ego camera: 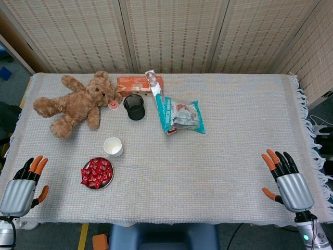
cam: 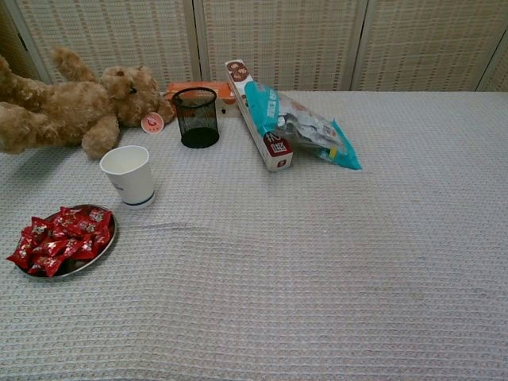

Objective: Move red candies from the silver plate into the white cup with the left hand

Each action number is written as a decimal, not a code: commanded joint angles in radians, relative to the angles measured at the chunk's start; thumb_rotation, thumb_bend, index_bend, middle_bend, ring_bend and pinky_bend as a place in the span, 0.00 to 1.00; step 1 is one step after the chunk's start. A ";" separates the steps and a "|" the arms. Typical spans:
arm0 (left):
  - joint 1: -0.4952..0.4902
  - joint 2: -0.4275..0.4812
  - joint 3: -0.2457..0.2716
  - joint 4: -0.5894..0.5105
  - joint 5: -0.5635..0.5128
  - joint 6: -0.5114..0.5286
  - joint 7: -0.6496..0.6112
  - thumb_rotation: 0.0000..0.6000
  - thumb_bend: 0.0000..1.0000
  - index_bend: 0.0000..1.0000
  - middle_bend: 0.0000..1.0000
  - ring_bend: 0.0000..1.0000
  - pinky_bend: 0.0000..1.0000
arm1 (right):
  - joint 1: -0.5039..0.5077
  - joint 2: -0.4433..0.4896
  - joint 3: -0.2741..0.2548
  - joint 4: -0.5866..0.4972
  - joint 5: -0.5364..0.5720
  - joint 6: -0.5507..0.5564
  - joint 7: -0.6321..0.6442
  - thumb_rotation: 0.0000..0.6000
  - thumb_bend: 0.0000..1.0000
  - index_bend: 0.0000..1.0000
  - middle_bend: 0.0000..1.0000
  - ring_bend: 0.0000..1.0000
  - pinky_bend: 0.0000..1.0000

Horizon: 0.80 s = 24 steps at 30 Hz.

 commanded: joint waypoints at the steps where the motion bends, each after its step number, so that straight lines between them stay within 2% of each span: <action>1: -0.001 0.000 0.000 0.000 -0.002 -0.002 0.000 1.00 0.41 0.00 0.00 0.00 0.23 | 0.000 0.003 -0.004 -0.005 0.001 -0.008 -0.003 1.00 0.07 0.00 0.00 0.00 0.00; 5: -0.004 -0.004 0.006 0.004 0.015 -0.004 -0.005 1.00 0.41 0.00 0.00 0.00 0.23 | 0.001 0.004 -0.005 -0.007 0.001 -0.014 -0.003 1.00 0.07 0.00 0.00 0.00 0.00; 9: -0.008 -0.005 0.033 0.007 0.056 -0.014 0.004 1.00 0.41 0.00 0.00 0.00 0.25 | -0.002 0.003 -0.005 -0.007 -0.004 -0.008 -0.002 1.00 0.07 0.00 0.00 0.00 0.00; 15: -0.031 -0.013 0.112 -0.005 0.166 -0.074 0.002 1.00 0.41 0.00 0.00 0.05 0.41 | 0.001 0.001 -0.005 -0.011 -0.007 -0.012 -0.005 1.00 0.07 0.00 0.00 0.00 0.00; 18: -0.047 -0.048 0.114 -0.007 0.172 -0.116 0.076 1.00 0.41 0.00 0.00 0.06 0.45 | 0.000 0.003 -0.004 -0.011 -0.015 -0.003 0.005 1.00 0.07 0.00 0.00 0.00 0.00; 24: -0.092 -0.116 0.093 -0.018 0.144 -0.210 0.197 1.00 0.41 0.00 0.01 0.06 0.61 | -0.005 0.006 -0.006 -0.005 -0.030 0.014 0.020 1.00 0.07 0.00 0.00 0.00 0.00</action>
